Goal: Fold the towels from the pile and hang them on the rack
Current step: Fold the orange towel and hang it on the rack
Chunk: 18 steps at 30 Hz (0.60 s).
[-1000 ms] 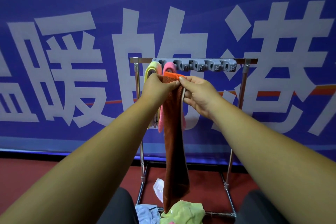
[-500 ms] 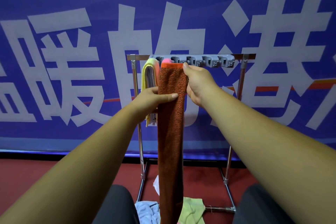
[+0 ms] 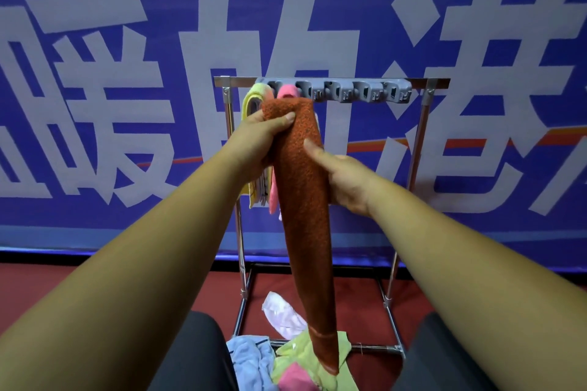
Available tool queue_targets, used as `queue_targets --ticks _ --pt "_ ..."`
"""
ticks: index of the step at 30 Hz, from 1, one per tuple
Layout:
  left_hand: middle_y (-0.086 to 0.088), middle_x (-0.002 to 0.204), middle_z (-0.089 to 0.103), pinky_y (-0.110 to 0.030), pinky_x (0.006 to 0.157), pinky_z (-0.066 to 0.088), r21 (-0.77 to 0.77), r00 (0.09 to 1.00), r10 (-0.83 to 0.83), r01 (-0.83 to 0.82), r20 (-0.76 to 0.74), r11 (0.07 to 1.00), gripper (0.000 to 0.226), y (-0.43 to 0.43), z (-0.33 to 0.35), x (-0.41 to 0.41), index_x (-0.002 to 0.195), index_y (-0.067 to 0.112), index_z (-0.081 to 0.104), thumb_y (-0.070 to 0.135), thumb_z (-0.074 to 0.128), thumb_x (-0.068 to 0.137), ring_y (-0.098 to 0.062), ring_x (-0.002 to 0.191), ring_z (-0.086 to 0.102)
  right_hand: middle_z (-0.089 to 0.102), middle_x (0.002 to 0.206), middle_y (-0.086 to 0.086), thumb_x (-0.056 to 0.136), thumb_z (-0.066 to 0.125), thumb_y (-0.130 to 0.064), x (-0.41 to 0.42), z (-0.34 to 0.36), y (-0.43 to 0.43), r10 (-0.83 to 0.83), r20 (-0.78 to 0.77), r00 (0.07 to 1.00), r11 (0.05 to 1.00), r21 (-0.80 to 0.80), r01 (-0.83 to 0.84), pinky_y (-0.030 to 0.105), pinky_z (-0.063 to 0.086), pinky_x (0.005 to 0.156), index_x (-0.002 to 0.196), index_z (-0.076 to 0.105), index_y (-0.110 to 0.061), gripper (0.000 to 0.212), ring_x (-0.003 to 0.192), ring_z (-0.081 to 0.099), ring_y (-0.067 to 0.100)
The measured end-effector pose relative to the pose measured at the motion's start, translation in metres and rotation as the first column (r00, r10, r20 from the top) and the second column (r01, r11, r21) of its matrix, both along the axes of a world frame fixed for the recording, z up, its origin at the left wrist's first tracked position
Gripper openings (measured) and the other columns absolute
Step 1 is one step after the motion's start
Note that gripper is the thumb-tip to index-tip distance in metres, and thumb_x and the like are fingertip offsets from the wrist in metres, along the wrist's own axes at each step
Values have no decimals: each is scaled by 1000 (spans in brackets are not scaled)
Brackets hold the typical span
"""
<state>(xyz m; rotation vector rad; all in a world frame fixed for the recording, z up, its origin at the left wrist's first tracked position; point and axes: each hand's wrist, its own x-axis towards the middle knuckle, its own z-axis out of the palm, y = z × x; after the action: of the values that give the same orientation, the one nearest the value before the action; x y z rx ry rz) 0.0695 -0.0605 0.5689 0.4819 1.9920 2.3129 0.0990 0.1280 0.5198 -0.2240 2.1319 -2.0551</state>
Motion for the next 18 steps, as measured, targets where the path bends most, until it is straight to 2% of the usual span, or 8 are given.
queue_targets --ticks 2,4,7,10,14,16,18 --pt "-13 117 79 -50 100 60 19 1000 31 -31 4 999 25 4 3 -6 127 12 69 19 67 103 -30 110 77 79 120 15 90 81 -49 -3 -17 2 11 12 1000 1000 -3 -11 54 52 112 132 71 -5 62 114 76 32" --pt "-13 117 79 -47 97 61 13 999 55 -55 4 998 24 7 6 -12 128 13 68 20 65 105 -30 109 77 80 117 17 91 84 -35 -7 -28 4 8 15 1000 1000 8 -8 55 52 113 129 72 -4 50 112 77 33" --pt "-14 121 77 -47 98 61 -66 996 89 -87 28 994 28 9 7 -22 129 12 66 28 63 106 -31 114 75 80 115 16 91 84 -32 -11 -36 8 -10 29 1000 1000 -2 10 53 54 110 125 74 -5 44 110 78 33" --pt "-15 123 74 -46 96 62 -263 991 116 -96 61 960 36 11 4 -27 120 13 65 46 63 105 -32 114 73 81 113 15 92 83 -33 -11 -36 8 -49 44 998 998 -40 51 47 59 104 124 75 -6 42 107 79 31" --pt "-15 113 75 -51 92 63 -509 982 128 -38 142 860 67 13 -18 -34 122 5 66 68 52 102 -35 101 77 81 109 16 92 83 -28 -22 -38 4 -175 116 978 963 -187 194 43 63 94 121 74 -4 39 98 80 30" --pt "-12 110 75 -50 90 64 -577 978 160 -55 133 815 68 14 -34 -38 125 4 64 67 48 104 -32 97 77 81 108 17 96 79 -22 -35 -42 1 -246 200 948 917 -269 294 41 66 85 121 73 -1 33 90 80 29" --pt "-12 115 74 -48 88 64 -648 978 183 -75 102 758 50 15 -50 -41 126 2 62 47 49 110 -29 97 77 79 109 19 104 69 -17 -48 -45 -2 -298 297 907 879 -286 382 39 66 79 121 71 2 26 86 78 29"
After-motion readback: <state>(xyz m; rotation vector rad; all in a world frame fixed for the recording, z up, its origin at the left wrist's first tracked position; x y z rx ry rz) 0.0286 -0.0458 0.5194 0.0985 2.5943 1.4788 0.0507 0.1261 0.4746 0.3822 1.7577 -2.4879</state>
